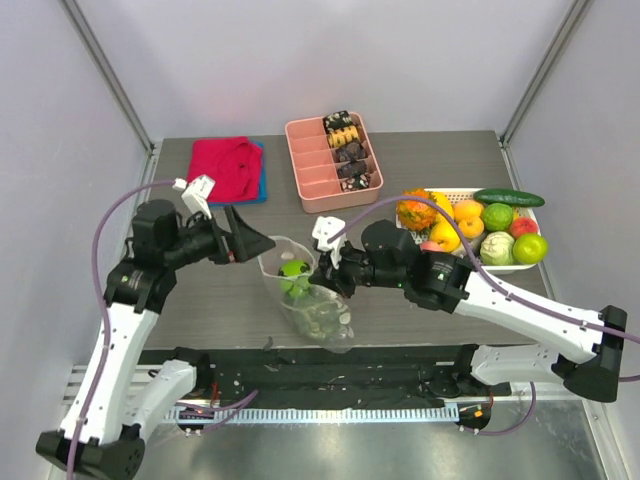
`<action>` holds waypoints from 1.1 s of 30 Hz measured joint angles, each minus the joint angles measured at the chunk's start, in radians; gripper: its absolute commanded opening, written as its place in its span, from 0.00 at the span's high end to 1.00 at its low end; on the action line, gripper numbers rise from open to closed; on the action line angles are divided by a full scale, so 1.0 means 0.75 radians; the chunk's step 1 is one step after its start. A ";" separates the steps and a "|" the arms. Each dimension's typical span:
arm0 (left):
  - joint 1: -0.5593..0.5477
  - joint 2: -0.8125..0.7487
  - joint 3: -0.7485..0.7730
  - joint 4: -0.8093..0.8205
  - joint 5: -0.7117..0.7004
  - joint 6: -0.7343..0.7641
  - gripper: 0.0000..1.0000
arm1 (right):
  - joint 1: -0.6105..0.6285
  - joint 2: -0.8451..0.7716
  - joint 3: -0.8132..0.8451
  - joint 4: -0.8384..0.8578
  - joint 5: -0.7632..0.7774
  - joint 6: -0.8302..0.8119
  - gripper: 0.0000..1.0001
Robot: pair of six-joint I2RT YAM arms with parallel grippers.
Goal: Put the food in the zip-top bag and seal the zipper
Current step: Adjust the zipper food storage bag at the center of the board.
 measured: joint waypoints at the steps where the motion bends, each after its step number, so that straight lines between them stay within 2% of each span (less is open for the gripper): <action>1: 0.001 -0.034 0.020 0.022 0.055 0.134 0.00 | -0.006 -0.014 0.000 -0.033 -0.028 -0.049 0.99; 5: 0.002 -0.166 0.038 0.113 0.310 0.632 0.00 | -0.016 -0.056 -0.016 -0.130 -0.103 -0.221 0.99; 8: -0.018 -0.210 0.035 0.146 0.476 0.895 0.00 | -0.022 -0.078 -0.038 -0.177 -0.137 -0.325 0.99; 12: -0.153 -0.161 0.002 0.134 0.500 1.144 0.00 | -0.025 -0.081 -0.041 -0.234 -0.150 -0.426 0.99; 17: -0.488 -0.066 -0.042 0.072 0.312 1.395 0.00 | -0.031 -0.100 -0.041 -0.291 -0.149 -0.510 0.99; 24: -0.760 0.067 -0.043 0.092 0.026 1.529 0.00 | -0.037 -0.109 -0.041 -0.341 -0.148 -0.560 0.99; 30: -0.898 0.082 -0.097 0.218 -0.181 1.596 0.00 | -0.039 -0.109 -0.041 -0.381 -0.132 -0.580 0.99; 33: -0.926 0.078 -0.139 0.270 -0.220 1.637 0.00 | -0.040 -0.110 -0.041 -0.387 -0.124 -0.584 0.99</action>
